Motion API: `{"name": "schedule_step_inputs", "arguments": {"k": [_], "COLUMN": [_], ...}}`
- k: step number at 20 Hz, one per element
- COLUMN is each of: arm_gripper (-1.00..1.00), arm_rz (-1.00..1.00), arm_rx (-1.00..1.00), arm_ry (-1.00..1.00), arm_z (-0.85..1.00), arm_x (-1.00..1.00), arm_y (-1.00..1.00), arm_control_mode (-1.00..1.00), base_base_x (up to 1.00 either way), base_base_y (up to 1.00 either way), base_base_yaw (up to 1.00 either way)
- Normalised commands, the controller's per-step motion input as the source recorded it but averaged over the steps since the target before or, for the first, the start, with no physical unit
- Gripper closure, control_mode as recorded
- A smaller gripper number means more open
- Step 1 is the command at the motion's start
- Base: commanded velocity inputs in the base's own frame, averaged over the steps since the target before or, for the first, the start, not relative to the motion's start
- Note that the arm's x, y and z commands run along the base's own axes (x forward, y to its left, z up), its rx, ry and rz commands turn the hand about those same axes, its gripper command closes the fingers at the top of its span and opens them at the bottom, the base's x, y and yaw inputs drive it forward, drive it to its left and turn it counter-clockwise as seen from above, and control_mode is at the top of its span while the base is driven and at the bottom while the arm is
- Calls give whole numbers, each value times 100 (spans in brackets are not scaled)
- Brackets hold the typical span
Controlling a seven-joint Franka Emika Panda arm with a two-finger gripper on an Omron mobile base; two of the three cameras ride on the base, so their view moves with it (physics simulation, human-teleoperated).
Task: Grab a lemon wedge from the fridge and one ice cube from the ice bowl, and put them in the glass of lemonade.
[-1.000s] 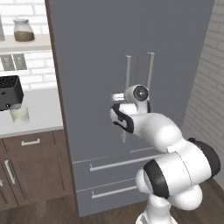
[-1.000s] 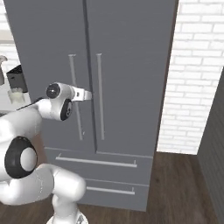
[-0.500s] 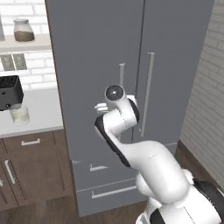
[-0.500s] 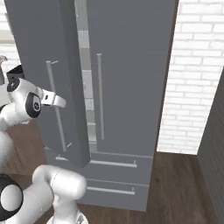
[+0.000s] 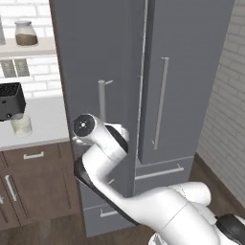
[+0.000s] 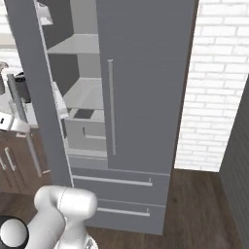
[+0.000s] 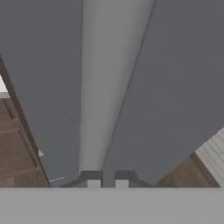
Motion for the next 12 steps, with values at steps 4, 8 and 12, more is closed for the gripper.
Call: {"name": "schedule_step_inputs", "arguments": {"k": [4,8,12], "arm_gripper": [100,100,100], "arm_rz": [-5,0,0], "arm_rx": [4,23,26], "arm_ry": [-15,-24,-27], "arm_z": [36,71,80], "arm_x": [-99,-100,-100], "arm_y": [73,32,12], "arm_control_mode": [-100,-100,-100], "base_base_x": [0,0,0], "base_base_y": [0,0,0], "base_base_yaw": [0,0,0]}}
